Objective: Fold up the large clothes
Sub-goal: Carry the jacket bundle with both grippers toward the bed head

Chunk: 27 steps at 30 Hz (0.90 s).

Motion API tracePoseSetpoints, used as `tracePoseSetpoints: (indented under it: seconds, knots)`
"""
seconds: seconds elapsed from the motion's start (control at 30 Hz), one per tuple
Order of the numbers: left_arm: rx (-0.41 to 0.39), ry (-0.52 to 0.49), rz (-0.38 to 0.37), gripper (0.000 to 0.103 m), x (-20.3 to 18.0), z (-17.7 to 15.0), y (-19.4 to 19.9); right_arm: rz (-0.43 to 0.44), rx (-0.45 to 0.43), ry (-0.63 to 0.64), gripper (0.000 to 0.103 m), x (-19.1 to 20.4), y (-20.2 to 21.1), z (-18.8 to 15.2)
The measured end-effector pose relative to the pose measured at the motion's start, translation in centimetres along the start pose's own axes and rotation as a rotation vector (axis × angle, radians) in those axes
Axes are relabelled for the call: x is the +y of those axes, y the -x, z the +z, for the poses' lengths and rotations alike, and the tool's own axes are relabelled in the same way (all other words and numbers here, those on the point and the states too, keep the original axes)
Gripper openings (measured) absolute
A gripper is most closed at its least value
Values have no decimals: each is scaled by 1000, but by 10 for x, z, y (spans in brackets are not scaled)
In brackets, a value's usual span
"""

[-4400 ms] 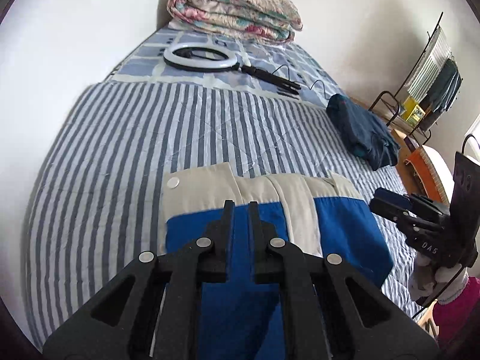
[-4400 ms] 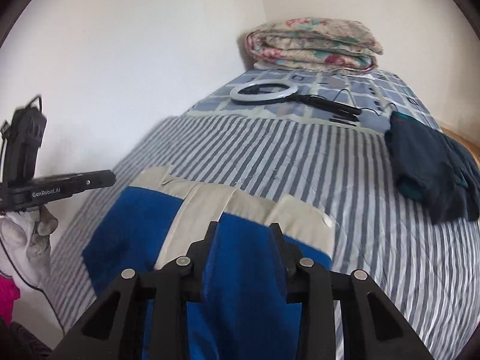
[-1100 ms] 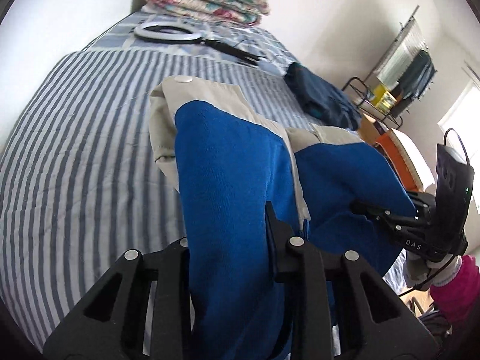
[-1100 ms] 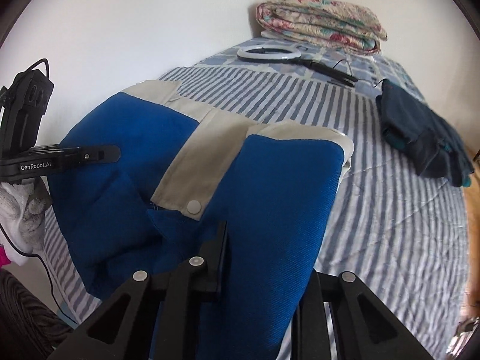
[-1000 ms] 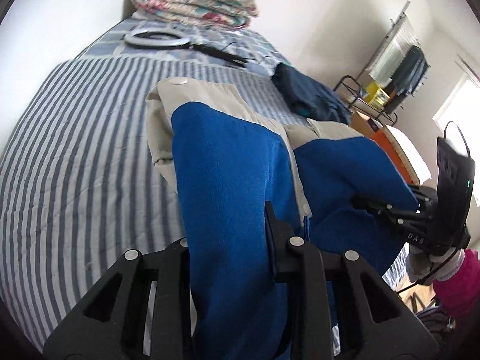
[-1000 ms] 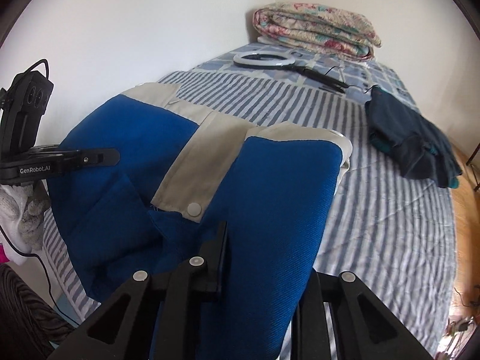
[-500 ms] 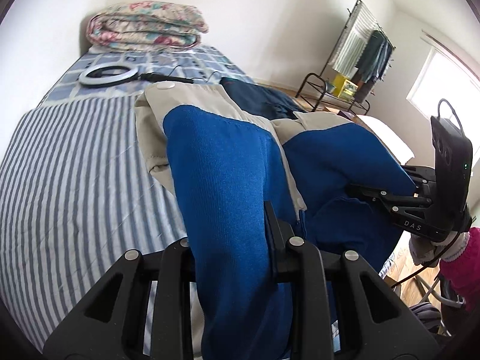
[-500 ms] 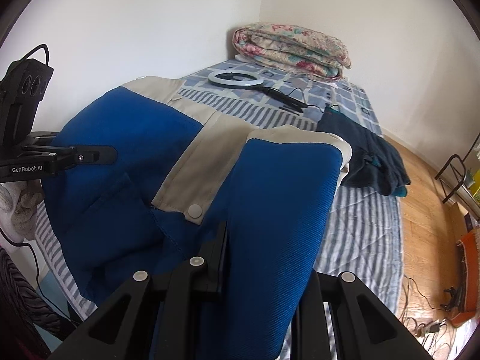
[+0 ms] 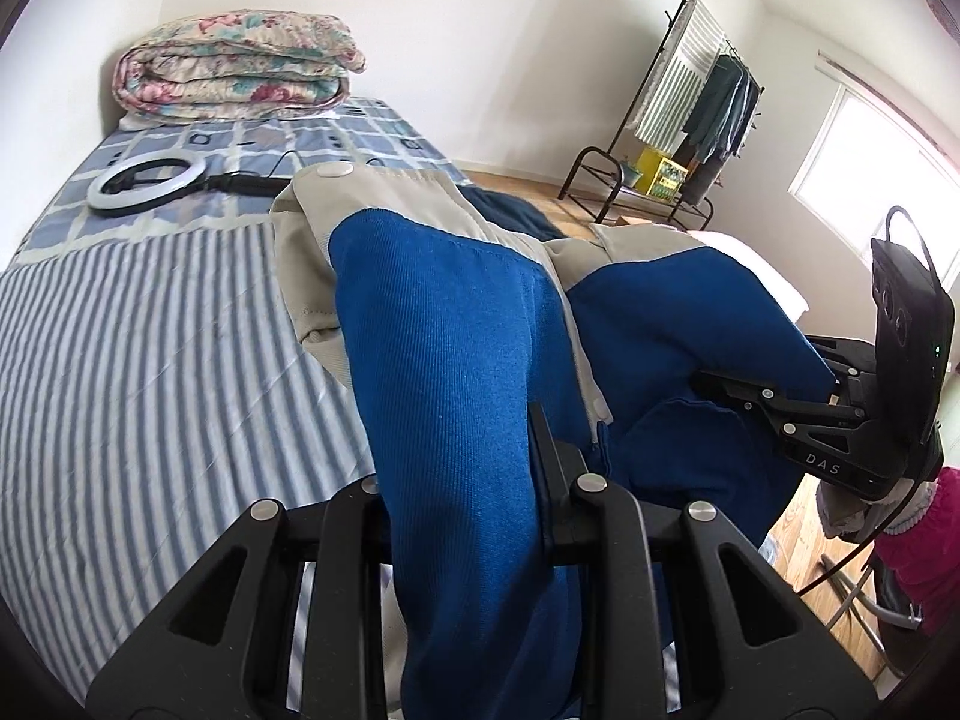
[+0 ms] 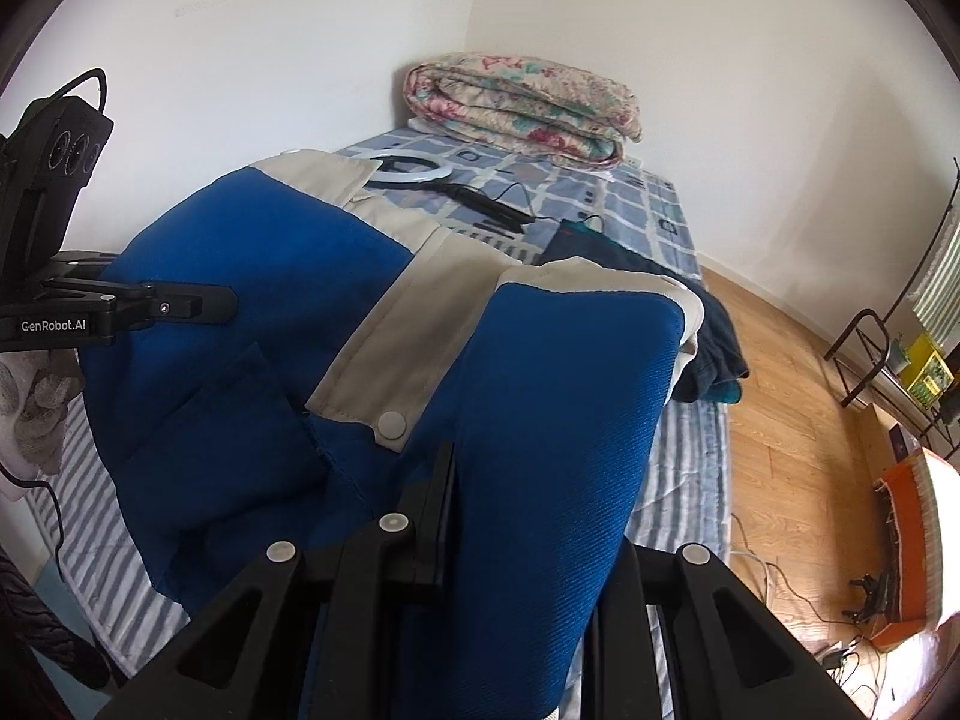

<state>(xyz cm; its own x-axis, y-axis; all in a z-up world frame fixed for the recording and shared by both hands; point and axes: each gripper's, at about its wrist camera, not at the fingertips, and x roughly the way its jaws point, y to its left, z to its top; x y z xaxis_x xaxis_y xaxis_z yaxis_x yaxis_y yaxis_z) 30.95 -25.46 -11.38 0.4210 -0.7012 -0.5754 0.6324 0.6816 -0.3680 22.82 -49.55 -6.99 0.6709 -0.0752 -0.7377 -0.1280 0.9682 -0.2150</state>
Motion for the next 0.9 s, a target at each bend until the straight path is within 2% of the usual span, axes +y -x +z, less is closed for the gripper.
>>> tracePoseSetpoints:
  seconds: [0.5,0.9]
  knots:
    - [-52,-58,-29,23,-21,73,-98,-102,-43,4,18,-78,-37,26]
    - [-138,-69,-45,23,-14,174,-197,-188,-95,-29,17,-160,-100,93]
